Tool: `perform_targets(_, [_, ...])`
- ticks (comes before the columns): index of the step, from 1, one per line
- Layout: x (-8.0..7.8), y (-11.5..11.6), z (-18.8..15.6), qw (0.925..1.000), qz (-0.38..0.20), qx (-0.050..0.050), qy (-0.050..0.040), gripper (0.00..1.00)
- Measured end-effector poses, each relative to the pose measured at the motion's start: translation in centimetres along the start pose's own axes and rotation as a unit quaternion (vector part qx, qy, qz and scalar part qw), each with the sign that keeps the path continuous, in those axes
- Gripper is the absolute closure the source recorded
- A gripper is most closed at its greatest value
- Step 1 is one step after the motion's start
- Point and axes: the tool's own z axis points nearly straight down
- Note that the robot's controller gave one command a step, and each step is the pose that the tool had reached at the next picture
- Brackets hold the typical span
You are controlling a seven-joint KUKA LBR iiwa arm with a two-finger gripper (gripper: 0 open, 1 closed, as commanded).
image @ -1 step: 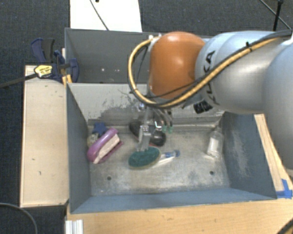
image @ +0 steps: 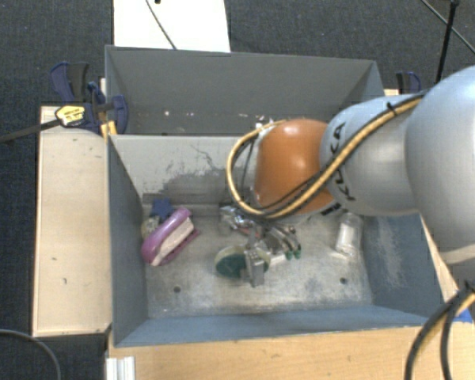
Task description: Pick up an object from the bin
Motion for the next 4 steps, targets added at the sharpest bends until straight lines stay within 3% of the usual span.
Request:
perform_targets(1, [1.0,-1.3,-3.2,0.9979,0.064,0.001,-0.0056,0.0])
perform_targets(2, [1.2,-2.0,-3.2,0.997,0.077,0.001,-0.0043,0.0])
perform_targets(3, [1.7,-1.2,0.0,0.9962,0.086,0.0,-0.0028,0.0])
perform_targets(4, [1.6,-1.1,-0.1,0.9962,0.087,0.001,-0.0045,0.0])
